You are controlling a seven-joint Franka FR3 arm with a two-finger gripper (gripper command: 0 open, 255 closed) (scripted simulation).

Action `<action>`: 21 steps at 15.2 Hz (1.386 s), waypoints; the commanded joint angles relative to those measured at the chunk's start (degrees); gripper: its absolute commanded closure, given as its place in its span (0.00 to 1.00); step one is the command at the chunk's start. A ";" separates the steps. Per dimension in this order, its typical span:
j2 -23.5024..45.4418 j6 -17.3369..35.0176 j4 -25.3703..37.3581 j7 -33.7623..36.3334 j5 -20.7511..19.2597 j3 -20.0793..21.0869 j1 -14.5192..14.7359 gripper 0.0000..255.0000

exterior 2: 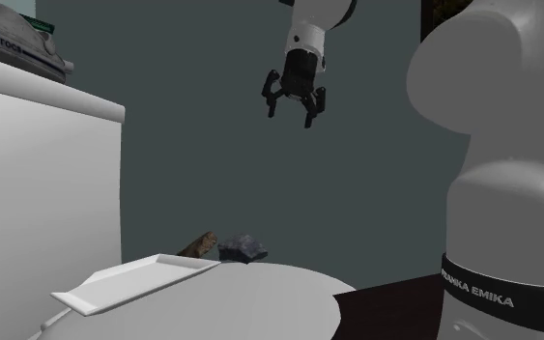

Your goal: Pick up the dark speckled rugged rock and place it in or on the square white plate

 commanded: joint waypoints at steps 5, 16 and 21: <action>1.56 4.64 -2.03 2.45 -1.06 0.91 2.03 0.00; 15.55 29.89 -9.95 5.19 -12.86 10.32 4.54 0.00; 25.68 40.27 -10.12 12.74 -25.99 13.42 4.06 0.00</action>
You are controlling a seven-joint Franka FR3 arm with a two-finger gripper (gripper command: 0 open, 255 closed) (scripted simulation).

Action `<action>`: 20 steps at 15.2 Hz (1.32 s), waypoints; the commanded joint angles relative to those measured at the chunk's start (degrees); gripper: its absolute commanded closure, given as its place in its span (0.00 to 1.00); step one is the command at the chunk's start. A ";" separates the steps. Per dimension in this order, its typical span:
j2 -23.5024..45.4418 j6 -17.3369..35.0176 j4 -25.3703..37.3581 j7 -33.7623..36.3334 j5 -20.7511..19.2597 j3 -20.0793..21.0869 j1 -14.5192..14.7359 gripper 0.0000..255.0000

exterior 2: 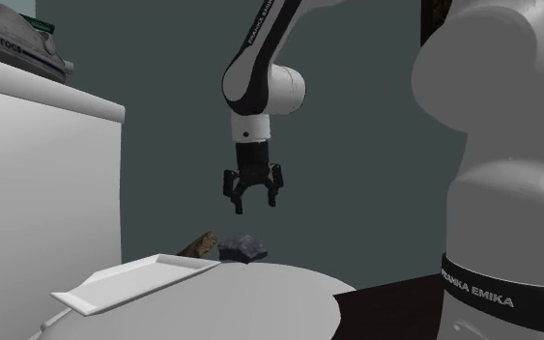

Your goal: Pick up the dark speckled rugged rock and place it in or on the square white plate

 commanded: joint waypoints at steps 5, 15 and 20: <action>13.54 8.25 3.56 14.77 -22.66 -0.83 1.76 0.00; 19.98 12.67 5.23 19.38 -28.92 -4.03 2.73 0.00; 19.97 12.67 5.23 19.37 -28.91 -4.02 2.73 0.00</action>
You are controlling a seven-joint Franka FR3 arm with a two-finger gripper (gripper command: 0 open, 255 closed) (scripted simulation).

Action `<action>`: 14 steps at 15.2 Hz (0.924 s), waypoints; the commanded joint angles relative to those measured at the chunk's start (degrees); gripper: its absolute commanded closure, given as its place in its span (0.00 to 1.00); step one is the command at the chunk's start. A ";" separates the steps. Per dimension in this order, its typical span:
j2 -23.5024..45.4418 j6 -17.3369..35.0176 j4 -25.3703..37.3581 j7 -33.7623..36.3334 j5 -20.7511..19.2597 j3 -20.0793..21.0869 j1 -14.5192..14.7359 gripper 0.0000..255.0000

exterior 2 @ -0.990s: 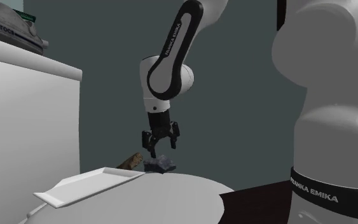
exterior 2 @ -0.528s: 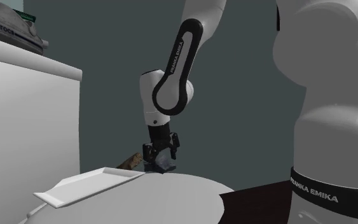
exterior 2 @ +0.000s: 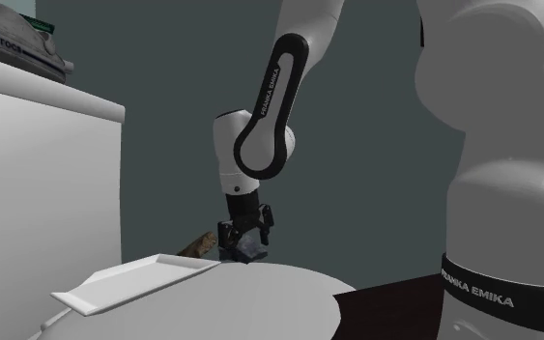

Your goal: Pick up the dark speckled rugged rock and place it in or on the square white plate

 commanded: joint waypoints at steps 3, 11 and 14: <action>-0.01 0.00 0.00 -0.01 0.01 0.00 0.00 1.00; -0.85 -0.54 -0.23 -0.79 0.84 0.42 -0.27 1.00; -3.37 -2.24 -0.80 -3.14 3.41 1.60 -1.00 1.00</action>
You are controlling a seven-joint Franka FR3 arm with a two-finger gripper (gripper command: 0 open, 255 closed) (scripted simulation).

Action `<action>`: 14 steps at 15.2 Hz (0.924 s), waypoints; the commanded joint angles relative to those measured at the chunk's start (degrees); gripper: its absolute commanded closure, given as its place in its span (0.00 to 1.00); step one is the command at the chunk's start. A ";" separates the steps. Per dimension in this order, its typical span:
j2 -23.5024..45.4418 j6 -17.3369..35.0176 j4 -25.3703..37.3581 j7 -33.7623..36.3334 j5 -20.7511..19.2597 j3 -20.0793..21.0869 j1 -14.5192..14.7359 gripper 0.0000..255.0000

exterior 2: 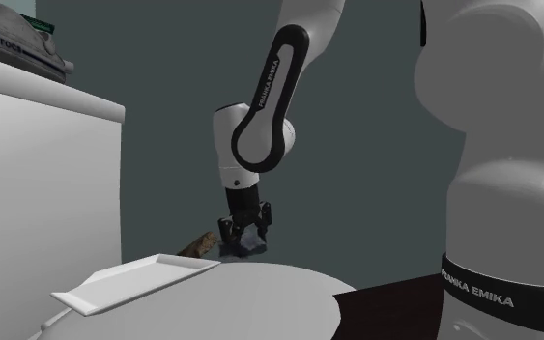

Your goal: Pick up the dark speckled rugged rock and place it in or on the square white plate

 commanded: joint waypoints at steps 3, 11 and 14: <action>-3.48 -2.39 -0.46 -3.25 3.61 1.36 -0.93 1.00; -9.74 -7.41 -0.88 -8.99 10.01 3.16 -1.62 1.00; -11.93 -9.43 -0.76 -10.90 12.11 3.50 -1.60 1.00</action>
